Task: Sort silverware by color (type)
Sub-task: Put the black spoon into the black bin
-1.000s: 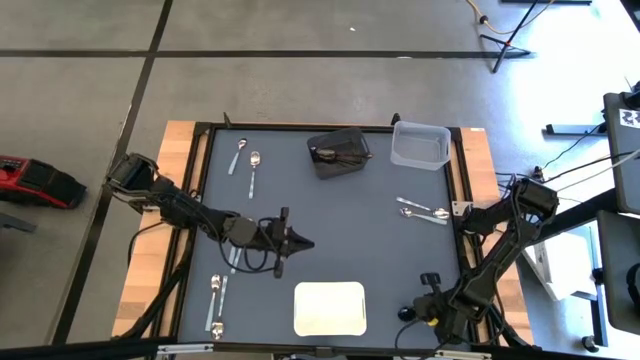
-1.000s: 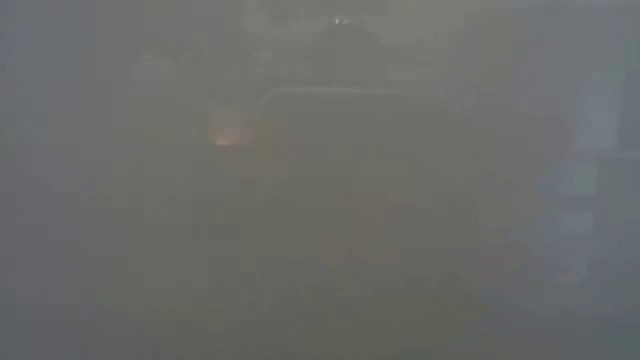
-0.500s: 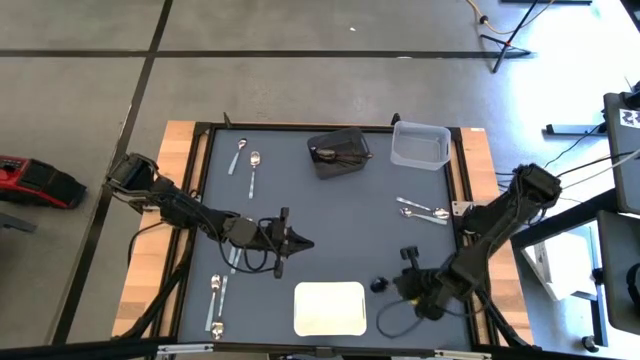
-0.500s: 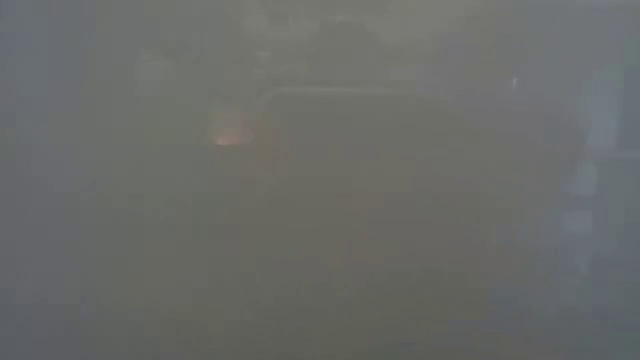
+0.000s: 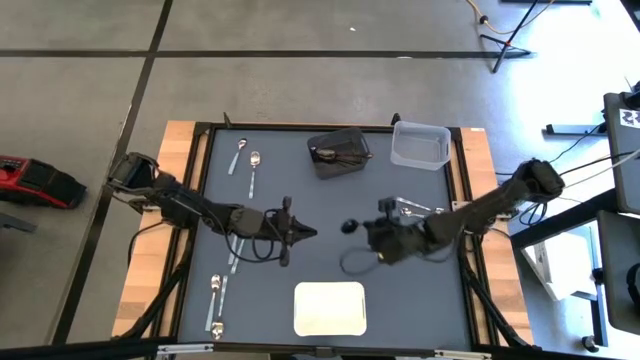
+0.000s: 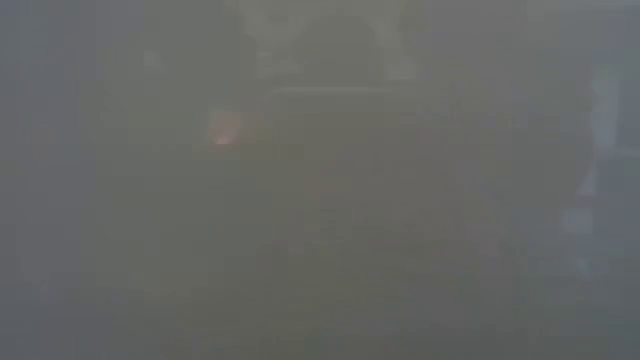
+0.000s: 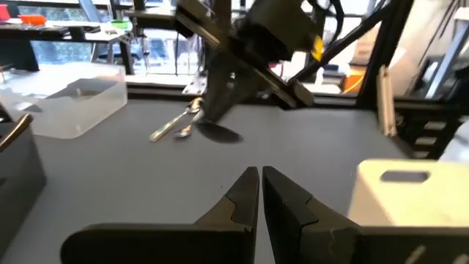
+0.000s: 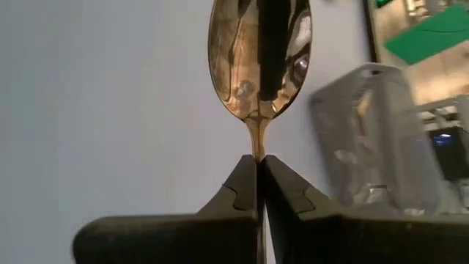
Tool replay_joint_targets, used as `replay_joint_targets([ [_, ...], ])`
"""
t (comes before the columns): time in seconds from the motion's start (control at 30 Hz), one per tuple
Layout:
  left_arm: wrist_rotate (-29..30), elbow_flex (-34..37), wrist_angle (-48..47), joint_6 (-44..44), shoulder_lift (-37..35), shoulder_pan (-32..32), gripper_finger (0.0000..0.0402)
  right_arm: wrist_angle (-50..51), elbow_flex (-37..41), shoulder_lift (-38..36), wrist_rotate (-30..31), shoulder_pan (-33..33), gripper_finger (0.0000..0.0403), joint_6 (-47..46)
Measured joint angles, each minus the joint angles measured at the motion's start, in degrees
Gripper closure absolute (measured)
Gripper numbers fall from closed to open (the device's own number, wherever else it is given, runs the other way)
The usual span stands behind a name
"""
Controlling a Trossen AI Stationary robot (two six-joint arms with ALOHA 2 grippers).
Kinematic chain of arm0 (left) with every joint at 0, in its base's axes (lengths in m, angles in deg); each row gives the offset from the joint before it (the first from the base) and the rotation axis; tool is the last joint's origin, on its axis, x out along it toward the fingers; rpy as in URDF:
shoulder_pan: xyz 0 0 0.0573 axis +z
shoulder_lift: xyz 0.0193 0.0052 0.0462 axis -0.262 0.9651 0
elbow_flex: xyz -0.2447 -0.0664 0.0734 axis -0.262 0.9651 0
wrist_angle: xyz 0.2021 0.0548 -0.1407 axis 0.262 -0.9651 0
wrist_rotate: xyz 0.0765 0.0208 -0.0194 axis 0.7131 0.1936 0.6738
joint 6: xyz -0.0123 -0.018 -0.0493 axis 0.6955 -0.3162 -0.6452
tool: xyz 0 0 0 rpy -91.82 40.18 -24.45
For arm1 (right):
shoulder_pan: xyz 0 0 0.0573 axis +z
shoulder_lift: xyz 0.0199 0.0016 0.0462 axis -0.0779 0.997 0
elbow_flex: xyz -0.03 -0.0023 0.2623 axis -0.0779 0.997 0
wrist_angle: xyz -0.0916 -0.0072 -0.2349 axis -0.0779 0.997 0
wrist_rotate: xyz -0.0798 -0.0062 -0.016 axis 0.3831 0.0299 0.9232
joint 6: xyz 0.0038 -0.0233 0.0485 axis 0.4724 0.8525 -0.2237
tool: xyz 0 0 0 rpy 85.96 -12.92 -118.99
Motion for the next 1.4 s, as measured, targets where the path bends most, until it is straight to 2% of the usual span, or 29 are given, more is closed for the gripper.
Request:
replay_joint_targets([
  [0.13,-1.67,0.0,-4.57,0.61,-1.93,2.81,0.0386,-6.15,0.0,0.0,-5.11,-8.72,0.0401,8.38],
  [0.37,-2.07,0.0,-16.89,4.02,-7.92,7.61,0.0386,-19.24,0.0,0.06,-18.96,-24.79,0.0401,20.68],
  [0.5,-2.01,0.04,-20.85,6.88,-9.75,10.57,0.0386,-27.76,0.0,0.49,-29.21,-34.64,0.0401,28.47],
  [0.7,-3.39,0.02,-22.59,10.18,-10.91,14.79,0.0386,-38.9,-0.15,2.95,-46.64,-47.51,0.0401,31.42],
  [0.8,-3.55,0.02,-23.05,12.03,-10.91,16.73,0.0386,-43.21,-0.04,5.64,-52.79,-52.56,0.0401,32.1],
  [0.9,-3.52,0.02,-23.29,12.61,-10.91,18.61,0.0386,-48.51,-0.04,9.18,-56.4,-56.15,0.0401,32.1],
  [1.13,-3.52,0.02,-23.59,12.58,-10.91,21.13,0.0386,-55.37,-0.04,16.55,-57.66,-58.7,0.0401,31.94],
  [1.4,-3.25,0.02,-23.55,12.57,-10.91,21.17,0.0386,-53.73,-0.04,19.97,-57.56,-58.49,0.04,31.83],
])
